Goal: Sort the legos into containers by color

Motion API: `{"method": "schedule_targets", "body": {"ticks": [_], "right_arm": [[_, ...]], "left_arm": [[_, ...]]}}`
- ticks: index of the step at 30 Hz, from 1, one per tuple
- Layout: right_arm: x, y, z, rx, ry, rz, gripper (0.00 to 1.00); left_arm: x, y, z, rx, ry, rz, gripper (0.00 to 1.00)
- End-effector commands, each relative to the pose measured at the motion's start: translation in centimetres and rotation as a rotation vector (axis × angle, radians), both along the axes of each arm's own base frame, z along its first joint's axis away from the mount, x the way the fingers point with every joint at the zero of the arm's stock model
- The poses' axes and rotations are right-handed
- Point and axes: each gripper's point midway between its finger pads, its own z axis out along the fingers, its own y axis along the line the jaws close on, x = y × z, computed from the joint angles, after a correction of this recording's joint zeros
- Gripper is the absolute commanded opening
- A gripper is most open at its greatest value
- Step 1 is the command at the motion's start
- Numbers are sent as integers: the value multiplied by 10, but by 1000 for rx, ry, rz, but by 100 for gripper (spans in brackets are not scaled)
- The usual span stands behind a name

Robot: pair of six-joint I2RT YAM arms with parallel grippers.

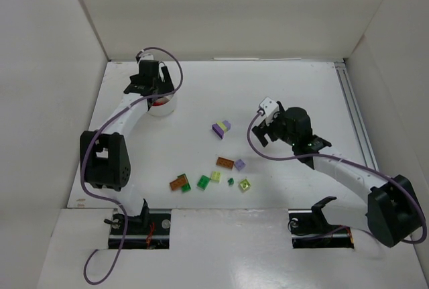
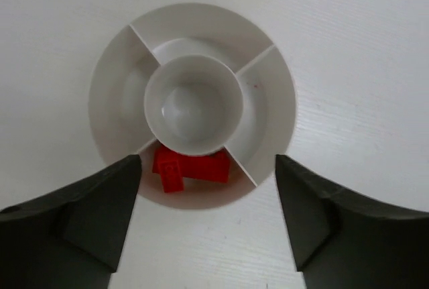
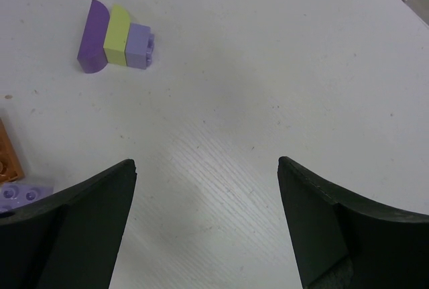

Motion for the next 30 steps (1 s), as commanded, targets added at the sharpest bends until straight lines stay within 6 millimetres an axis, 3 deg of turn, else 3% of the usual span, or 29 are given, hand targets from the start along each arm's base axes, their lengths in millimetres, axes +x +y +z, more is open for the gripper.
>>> {"method": "schedule_targets", "body": {"ticks": [1, 2, 3, 4, 6, 7, 10, 11, 12, 14, 16, 22, 30], "right_arm": [[0, 9, 24, 37, -64, 42, 90], [0, 12, 17, 22, -52, 55, 90], [-2, 16, 13, 17, -42, 67, 90], [-5, 25, 12, 12, -40, 88, 89], [-9, 39, 2, -9, -18, 127, 88], [-11, 46, 1, -11, -14, 145, 88], [-30, 73, -14, -60, 28, 241, 88], [-43, 86, -19, -81, 41, 291, 88], [-51, 91, -25, -100, 68, 317, 86], [-60, 94, -35, -138, 86, 322, 86], [-71, 94, -52, -162, 144, 327, 86], [-97, 97, -84, -196, 268, 345, 86], [-90, 82, -106, -253, 314, 199, 84]], "left_arm": [[-16, -22, 47, -112, -140, -118, 83], [-23, -34, 49, -143, -153, -168, 95], [-30, -49, 51, -180, -166, -230, 100], [-40, -56, 41, -201, -158, -250, 100], [-59, -76, 46, -231, -168, -287, 100], [-67, -79, 36, -240, -146, -289, 100], [-90, -90, 31, -260, -128, -297, 100], [-101, -88, 16, -257, -91, -282, 100], [-107, -85, 21, -276, -108, -259, 100], [-124, -88, 5, -288, -74, -274, 100], [-139, -94, 3, -313, -77, -278, 100], [-148, -101, 1, -338, -87, -304, 100], [-146, -102, 5, -332, -97, -311, 100]]}}
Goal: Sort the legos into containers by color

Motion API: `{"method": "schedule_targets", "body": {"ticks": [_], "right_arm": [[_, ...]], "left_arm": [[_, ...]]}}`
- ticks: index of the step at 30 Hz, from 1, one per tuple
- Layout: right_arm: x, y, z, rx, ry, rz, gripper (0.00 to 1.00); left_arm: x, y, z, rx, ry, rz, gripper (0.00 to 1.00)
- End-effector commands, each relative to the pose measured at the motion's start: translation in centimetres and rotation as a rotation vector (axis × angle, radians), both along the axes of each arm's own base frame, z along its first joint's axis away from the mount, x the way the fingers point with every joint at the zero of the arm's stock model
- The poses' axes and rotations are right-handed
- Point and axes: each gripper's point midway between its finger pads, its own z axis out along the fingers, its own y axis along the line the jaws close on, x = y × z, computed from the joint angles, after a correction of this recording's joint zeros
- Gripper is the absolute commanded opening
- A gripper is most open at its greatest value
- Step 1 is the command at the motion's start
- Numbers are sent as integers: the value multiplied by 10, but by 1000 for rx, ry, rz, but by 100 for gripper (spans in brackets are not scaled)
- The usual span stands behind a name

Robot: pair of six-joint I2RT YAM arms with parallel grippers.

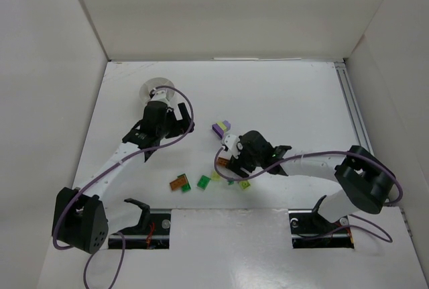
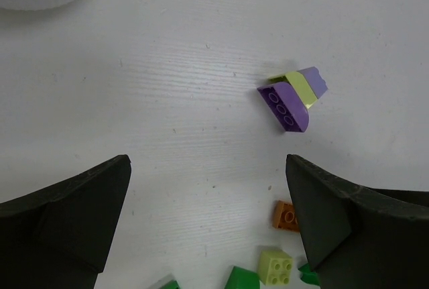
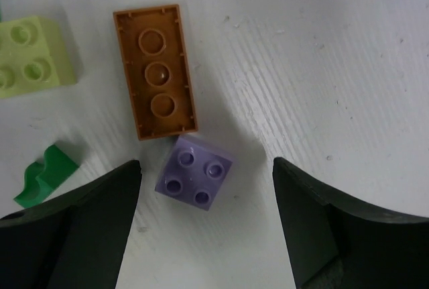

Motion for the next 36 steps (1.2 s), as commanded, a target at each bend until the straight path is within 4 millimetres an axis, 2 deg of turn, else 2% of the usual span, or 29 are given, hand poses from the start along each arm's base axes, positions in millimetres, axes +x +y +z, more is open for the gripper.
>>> {"method": "schedule_targets", "body": {"ticks": [1, 6, 9, 10, 13, 14, 16, 18, 20, 21, 22, 23, 24, 25, 26, 28, 30, 31, 32, 33, 36], "right_arm": [[12, -5, 3, -15, -18, -112, 84], [6, -16, -9, -40, 11, -157, 74], [5, -21, -12, -53, 12, -163, 58], [6, -22, -12, -58, 4, -171, 45], [5, -20, -12, -55, 9, -155, 32], [8, -13, -1, -20, -24, -124, 27], [7, -3, 13, 32, -44, -69, 26], [12, 7, 40, 104, -127, -12, 24], [7, 11, 53, 154, -171, 48, 24], [9, 19, 80, 224, -243, 95, 24], [7, 21, 89, 248, -268, 118, 24], [6, 24, 102, 282, -301, 141, 24], [5, 26, 122, 329, -361, 163, 24], [4, 27, 132, 355, -379, 170, 24], [2, 27, 137, 364, -396, 189, 24], [3, 28, 151, 386, -431, 194, 24], [5, 27, 154, 384, -449, 192, 26], [7, 29, 163, 394, -471, 195, 26], [7, 29, 163, 394, -471, 195, 26], [10, 30, 170, 404, -488, 187, 26], [11, 31, 177, 411, -510, 192, 26]], "left_arm": [[6, -4, 22, -36, -70, -5, 100], [6, -4, 22, -36, -70, -5, 100], [5, -6, 22, -41, -68, -14, 100], [4, -8, 22, -49, -65, -26, 100], [3, -17, 28, -75, -83, -74, 100], [1, -21, 26, -77, -86, -104, 100], [-6, -40, 33, -129, -109, -226, 100], [-21, -62, 42, -211, -118, -376, 100], [-33, -80, 43, -282, -135, -497, 100], [-44, -92, 50, -339, -151, -603, 100], [-54, -100, 48, -360, -127, -656, 100], [-57, -107, 53, -384, -143, -697, 100], [-61, -113, 45, -393, -107, -723, 100], [-68, -122, 46, -399, -100, -760, 100], [-67, -128, 52, -403, -126, -782, 100], [-78, -143, 51, -423, -111, -831, 100], [-80, -154, 64, -430, -140, -868, 100], [-80, -158, 62, -430, -129, -877, 100], [-82, -165, 63, -428, -130, -889, 100], [-81, -169, 69, -431, -147, -901, 98], [-84, -182, 69, -434, -134, -933, 91]]}}
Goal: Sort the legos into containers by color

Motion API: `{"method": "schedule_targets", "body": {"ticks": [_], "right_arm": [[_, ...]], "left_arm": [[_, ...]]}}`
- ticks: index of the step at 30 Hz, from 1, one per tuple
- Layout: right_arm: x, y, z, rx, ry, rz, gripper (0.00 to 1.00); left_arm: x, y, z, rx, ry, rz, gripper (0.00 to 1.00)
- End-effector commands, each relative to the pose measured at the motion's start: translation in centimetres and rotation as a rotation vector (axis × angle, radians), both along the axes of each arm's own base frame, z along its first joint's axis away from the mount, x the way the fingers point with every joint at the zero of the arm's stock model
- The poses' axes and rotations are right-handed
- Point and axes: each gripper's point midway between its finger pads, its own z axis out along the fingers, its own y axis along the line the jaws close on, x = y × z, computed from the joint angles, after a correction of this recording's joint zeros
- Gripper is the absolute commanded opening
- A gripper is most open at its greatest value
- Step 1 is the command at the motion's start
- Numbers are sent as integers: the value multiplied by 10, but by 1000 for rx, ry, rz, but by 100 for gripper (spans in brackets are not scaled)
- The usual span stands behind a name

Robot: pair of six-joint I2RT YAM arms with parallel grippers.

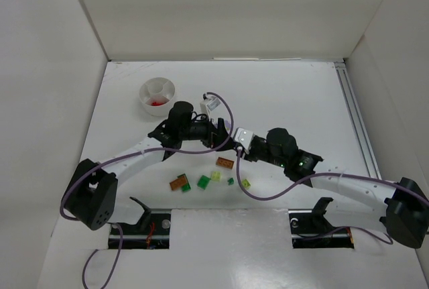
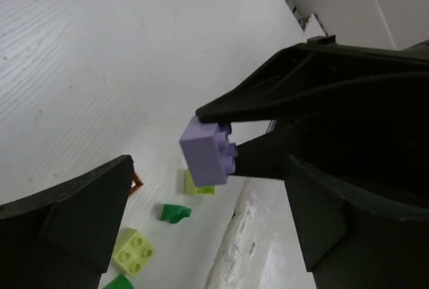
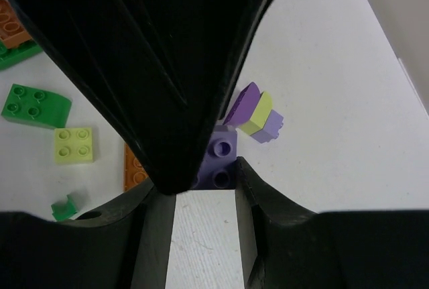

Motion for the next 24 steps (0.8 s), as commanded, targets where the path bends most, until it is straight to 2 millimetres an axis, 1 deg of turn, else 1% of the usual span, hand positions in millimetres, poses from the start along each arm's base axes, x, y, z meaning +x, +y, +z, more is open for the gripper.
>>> {"method": "schedule_targets", "body": {"ticks": [1, 2, 3, 4, 5, 6, 7, 8, 9, 10, 11, 12, 13, 14, 16, 17, 18, 19, 20, 21, 22, 23, 24], "right_arm": [[7, 13, 43, 91, -107, 28, 26], [7, 14, 45, 99, -114, 28, 26], [7, 14, 45, 100, -114, 28, 26], [7, 14, 52, 116, -127, 28, 26], [7, 13, 47, 109, -122, 28, 26], [6, 13, 54, 127, -137, 28, 26], [6, 13, 55, 127, -138, 28, 26], [5, 11, 55, 134, -144, 28, 26], [4, 11, 58, 146, -142, 25, 26], [5, 9, 54, 137, -138, 14, 26], [7, 7, 54, 135, -140, 2, 26], [8, 5, 58, 142, -149, -9, 26], [9, 3, 53, 137, -138, -24, 26], [12, 0, 53, 133, -142, -50, 26], [13, -1, 53, 138, -134, -65, 30], [14, -2, 53, 137, -136, -74, 33], [16, -4, 53, 135, -138, -84, 38], [15, -3, 53, 142, -128, -87, 47], [18, -4, 49, 136, -117, -104, 69], [21, -7, 49, 133, -122, -129, 79], [24, -8, 50, 137, -115, -148, 88], [26, -9, 50, 140, -111, -167, 100], [29, -11, 47, 130, -109, -183, 100]], "left_arm": [[5, -19, 35, -81, -99, -60, 87], [4, -23, 32, -76, -90, -71, 84], [5, -24, 29, -71, -82, -71, 81], [3, -27, 32, -76, -89, -81, 75], [3, -28, 28, -71, -71, -79, 73], [4, -28, 24, -65, -62, -79, 69], [2, -29, 25, -68, -59, -88, 65], [3, -30, 29, -74, -68, -89, 56], [3, -30, 29, -74, -68, -89, 51], [3, -30, 29, -76, -60, -86, 45], [2, -30, 30, -79, -57, -95, 39], [2, -30, 35, -89, -73, -95, 33], [2, -30, 35, -89, -73, -95, 22], [2, -30, 35, -89, -73, -95, 15], [1, -30, 38, -94, -80, -95, 5], [1, -30, 38, -94, -80, -95, 0], [6, -29, 40, -81, -80, -68, 0], [10, -29, 40, -68, -87, -54, 0], [14, -28, 40, -52, -95, -35, 0], [25, -26, 40, -26, -101, 26, 0], [34, -21, 47, -13, -118, 62, 0], [43, -16, 48, -5, -123, 97, 0], [60, -3, 50, 5, -128, 159, 0]]}}
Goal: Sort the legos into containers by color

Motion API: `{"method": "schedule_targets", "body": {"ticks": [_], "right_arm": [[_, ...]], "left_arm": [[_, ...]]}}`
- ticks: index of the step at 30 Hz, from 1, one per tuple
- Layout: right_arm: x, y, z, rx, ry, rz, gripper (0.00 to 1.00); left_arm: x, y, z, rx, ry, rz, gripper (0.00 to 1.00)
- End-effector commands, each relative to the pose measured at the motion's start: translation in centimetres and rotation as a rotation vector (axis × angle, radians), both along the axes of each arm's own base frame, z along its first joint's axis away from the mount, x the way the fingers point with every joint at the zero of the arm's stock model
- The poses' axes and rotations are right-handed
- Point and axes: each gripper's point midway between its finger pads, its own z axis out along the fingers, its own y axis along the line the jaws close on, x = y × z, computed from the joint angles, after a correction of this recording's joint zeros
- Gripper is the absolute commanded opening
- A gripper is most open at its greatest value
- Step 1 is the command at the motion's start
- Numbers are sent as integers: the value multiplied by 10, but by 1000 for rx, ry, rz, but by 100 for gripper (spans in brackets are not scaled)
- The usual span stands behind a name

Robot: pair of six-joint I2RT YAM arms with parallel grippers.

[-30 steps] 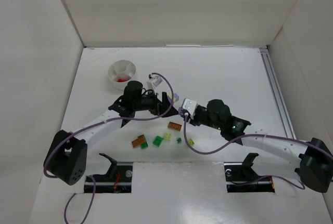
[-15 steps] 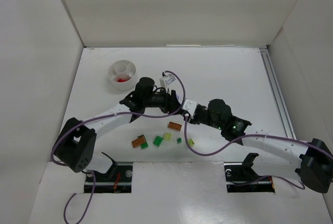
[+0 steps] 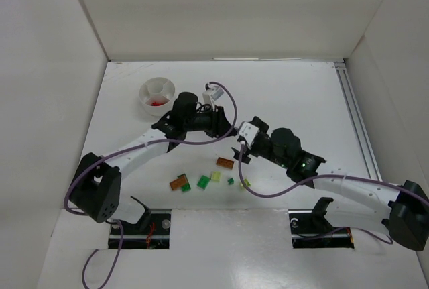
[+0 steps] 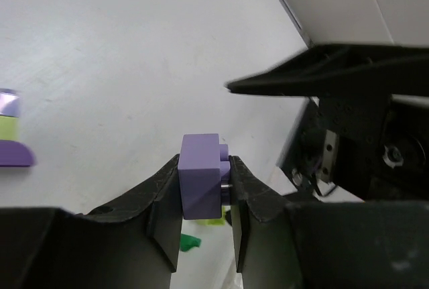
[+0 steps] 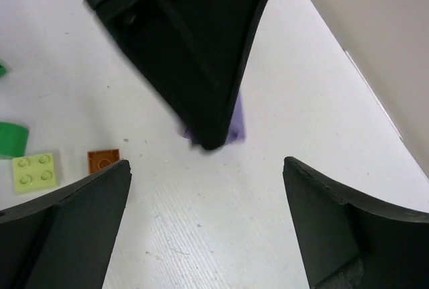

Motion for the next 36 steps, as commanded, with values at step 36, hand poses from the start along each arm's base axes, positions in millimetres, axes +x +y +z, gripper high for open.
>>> {"method": "schedule_targets", "body": {"ticks": [36], "right_arm": [[94, -121, -35, -56, 195, -430, 100]], "left_arm": [[263, 361, -13, 399, 100, 1313, 0]]}}
